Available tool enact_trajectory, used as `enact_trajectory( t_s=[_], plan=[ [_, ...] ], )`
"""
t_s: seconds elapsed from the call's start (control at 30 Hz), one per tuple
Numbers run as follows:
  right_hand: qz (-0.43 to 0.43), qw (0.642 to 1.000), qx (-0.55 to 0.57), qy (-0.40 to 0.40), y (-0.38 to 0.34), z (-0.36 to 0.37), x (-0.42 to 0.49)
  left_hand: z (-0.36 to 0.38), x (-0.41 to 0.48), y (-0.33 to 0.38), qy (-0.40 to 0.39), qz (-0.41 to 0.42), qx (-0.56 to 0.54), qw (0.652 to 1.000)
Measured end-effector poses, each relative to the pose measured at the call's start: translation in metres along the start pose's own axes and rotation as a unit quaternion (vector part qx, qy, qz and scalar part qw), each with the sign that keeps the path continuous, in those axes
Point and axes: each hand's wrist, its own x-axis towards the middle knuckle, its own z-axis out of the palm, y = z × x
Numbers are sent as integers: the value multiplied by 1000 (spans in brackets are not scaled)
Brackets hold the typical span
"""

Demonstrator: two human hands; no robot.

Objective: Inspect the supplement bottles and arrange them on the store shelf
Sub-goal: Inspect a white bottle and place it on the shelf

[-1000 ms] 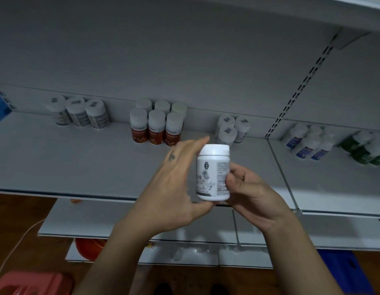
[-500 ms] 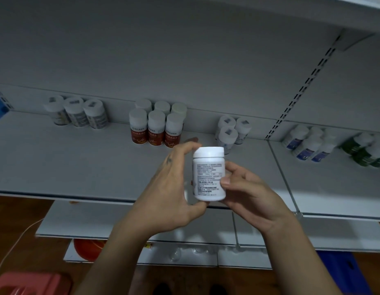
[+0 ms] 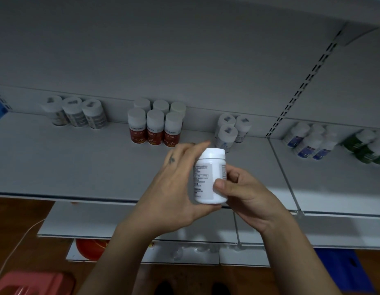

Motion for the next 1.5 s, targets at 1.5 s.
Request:
enact_trajectory(
  t_s=[1.5],
  plan=[
    [-133, 981, -120, 77, -6, -21, -10, 13, 4, -10, -3, -85, -89, 992]
  ],
)
